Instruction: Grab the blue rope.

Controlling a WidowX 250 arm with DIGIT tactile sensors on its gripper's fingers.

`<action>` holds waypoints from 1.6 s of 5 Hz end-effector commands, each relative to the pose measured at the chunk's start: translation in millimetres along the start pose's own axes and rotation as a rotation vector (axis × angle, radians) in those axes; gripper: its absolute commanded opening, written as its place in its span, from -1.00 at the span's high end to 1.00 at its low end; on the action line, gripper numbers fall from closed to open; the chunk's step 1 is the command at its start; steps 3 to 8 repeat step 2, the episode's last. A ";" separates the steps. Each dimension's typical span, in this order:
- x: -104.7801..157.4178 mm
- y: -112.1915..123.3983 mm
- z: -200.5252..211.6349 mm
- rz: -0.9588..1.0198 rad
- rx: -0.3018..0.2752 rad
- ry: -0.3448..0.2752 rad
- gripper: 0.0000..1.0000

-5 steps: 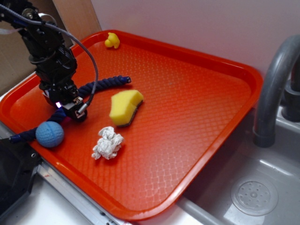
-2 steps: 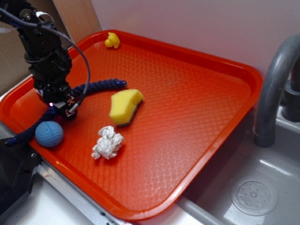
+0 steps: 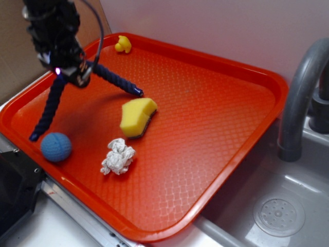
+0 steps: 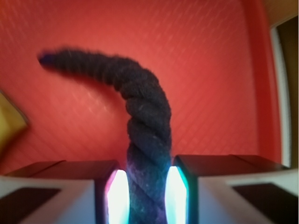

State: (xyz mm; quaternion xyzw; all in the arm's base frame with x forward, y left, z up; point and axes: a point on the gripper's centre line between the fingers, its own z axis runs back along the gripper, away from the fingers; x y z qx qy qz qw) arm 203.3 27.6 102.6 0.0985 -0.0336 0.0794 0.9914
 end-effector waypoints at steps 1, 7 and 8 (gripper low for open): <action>29.9 -1.5 79.9 0.053 -0.088 -0.063 1.00; 35.2 1.4 80.9 0.031 -0.131 -0.034 1.00; 35.2 1.4 80.9 0.031 -0.131 -0.034 1.00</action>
